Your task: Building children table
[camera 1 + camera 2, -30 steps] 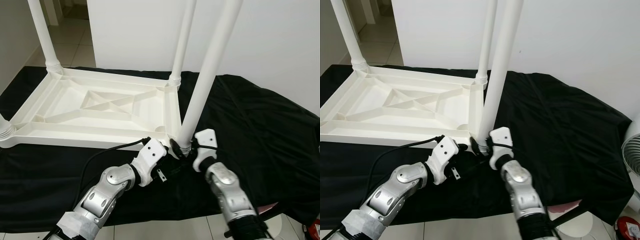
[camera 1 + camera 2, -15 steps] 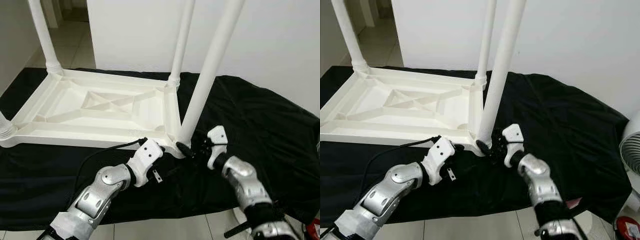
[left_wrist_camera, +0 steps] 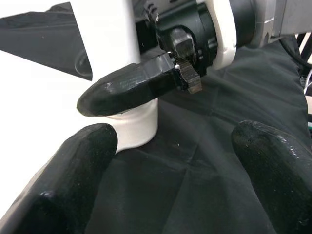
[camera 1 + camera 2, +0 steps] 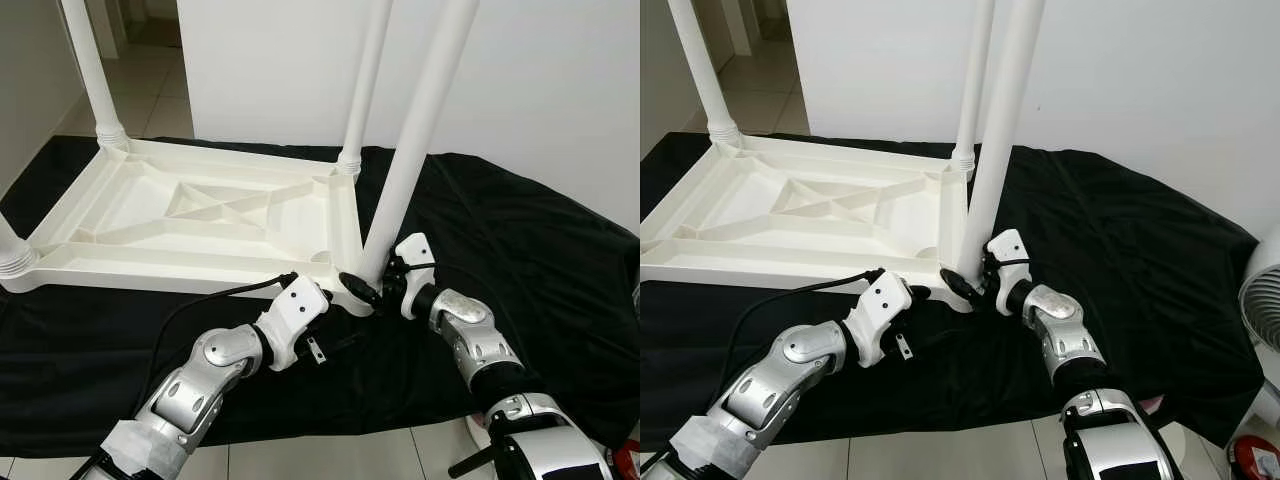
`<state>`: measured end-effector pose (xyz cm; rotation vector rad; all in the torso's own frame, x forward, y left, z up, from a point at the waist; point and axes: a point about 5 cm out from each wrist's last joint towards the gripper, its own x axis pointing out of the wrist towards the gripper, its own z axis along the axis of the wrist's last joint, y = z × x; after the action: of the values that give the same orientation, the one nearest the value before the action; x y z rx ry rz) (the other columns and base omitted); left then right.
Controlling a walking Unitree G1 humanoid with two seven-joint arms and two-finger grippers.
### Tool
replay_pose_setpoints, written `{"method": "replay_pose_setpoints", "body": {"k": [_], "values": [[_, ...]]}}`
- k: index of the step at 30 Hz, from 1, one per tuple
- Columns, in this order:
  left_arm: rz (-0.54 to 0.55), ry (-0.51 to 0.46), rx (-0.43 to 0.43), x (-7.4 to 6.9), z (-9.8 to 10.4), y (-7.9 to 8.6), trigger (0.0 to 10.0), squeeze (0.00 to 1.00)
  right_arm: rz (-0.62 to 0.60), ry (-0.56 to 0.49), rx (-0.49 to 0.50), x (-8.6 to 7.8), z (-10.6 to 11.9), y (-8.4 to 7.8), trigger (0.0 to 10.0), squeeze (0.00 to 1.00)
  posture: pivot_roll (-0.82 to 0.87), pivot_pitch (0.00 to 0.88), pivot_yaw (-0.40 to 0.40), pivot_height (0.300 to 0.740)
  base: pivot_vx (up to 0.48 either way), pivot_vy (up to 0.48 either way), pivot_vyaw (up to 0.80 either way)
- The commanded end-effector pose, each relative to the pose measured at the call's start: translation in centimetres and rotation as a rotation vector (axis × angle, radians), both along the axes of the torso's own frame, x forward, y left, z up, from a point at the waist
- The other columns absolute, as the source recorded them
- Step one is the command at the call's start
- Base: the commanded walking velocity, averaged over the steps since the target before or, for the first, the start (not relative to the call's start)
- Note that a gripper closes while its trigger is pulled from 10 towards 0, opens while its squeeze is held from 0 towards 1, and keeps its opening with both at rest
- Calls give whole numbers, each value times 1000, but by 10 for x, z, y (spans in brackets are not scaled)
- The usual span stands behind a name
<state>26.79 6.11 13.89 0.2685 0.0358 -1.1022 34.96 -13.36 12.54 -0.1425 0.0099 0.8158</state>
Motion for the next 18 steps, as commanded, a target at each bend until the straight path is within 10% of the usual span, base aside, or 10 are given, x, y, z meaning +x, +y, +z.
{"method": "replay_pose_setpoints", "body": {"k": [1, 13, 14, 15, 18], "values": [[-65, -1, 13, -4, 2, -4, 10000, 0, 28, 27, -11, -1, -5, 2, 0, 0, 95, 0, -89, 740, 0, 0, 0], [-69, -2, 12, -3, 3, -6, 10000, 0, 27, 43, -12, -4, -14, -8, 0, 0, 78, 0, -78, 740, 0, 0, 0], [-70, -3, 12, -3, 4, -6, 10000, 0, 17, 46, -9, -4, -15, -9, 3216, 0, 76, 0, -76, 740, 0, 0, 0], [-71, -3, 12, -2, 4, -6, 10000, 0, 0, 45, -11, -5, -16, -8, 10000, 0, 71, 0, -76, 740, 0, 0, 0], [-73, -3, 11, -2, 4, -7, 10000, 0, -38, 40, -24, -5, -20, -6, 10000, 0, 71, 0, -76, 740, 0, 0, 0]]}}
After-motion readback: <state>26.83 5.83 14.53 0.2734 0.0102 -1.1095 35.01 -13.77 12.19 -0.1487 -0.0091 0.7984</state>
